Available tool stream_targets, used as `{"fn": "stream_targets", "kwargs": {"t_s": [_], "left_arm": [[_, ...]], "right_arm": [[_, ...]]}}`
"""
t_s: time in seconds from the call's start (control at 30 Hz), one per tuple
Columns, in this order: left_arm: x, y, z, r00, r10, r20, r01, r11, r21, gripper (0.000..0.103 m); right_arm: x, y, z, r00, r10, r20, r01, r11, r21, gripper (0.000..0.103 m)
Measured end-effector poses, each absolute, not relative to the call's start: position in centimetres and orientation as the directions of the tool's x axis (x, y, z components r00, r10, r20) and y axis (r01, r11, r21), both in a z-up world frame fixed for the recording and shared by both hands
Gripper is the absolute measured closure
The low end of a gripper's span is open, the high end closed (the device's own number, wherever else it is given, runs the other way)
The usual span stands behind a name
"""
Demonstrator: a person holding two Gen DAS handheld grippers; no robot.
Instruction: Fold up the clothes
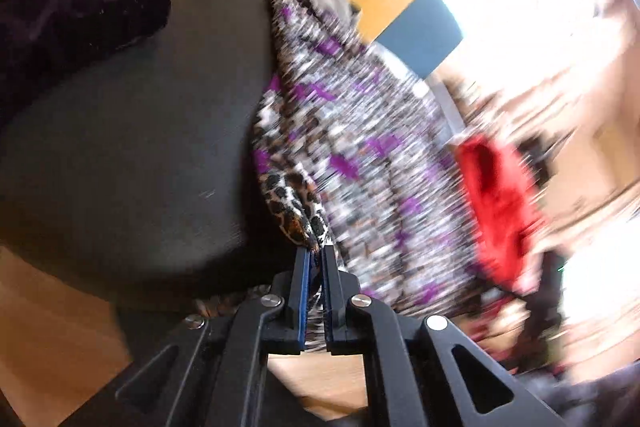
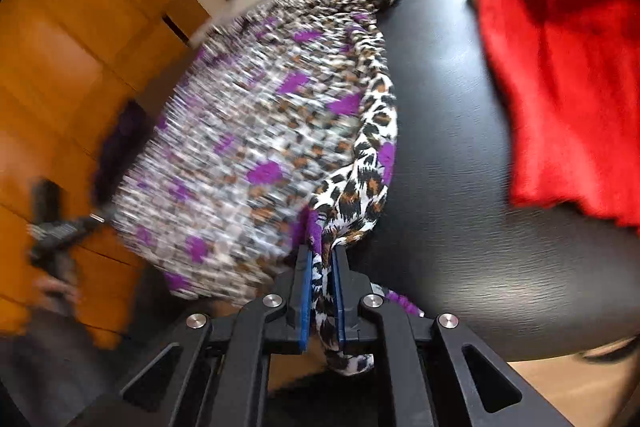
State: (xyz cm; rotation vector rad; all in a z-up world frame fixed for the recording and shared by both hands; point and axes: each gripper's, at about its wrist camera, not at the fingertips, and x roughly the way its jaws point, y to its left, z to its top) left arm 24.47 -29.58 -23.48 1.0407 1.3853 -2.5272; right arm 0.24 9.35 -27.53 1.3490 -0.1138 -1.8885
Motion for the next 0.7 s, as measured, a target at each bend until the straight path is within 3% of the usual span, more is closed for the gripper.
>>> {"fn": "stream_targets", "kwargs": {"t_s": [0.27,0.43,0.7], "left_arm": [[20.6,-33.8,-18.4,-0.893,0.290,-0.345,0.177,-0.479,-0.860,0.099],[14.9,-37.2,-16.5,-0.905,0.284,-0.317,0.153,-0.480,-0.864,0.099],[5.9,-44.9,-18.9,-0.911,0.227,-0.345,0.239,-0.392,-0.888,0.099]], "right_arm": [[-2.9,7.2,-23.7,-0.048,-0.861,-0.506,0.457,-0.470,0.755,0.094],[-7.0,4.3,-21.3,-0.043,-0.900,-0.433,0.445,-0.406,0.799,0.094],[-17.4,0.5,-20.2,-0.118,-0.883,-0.455,0.386,-0.462,0.798,0.094]]}}
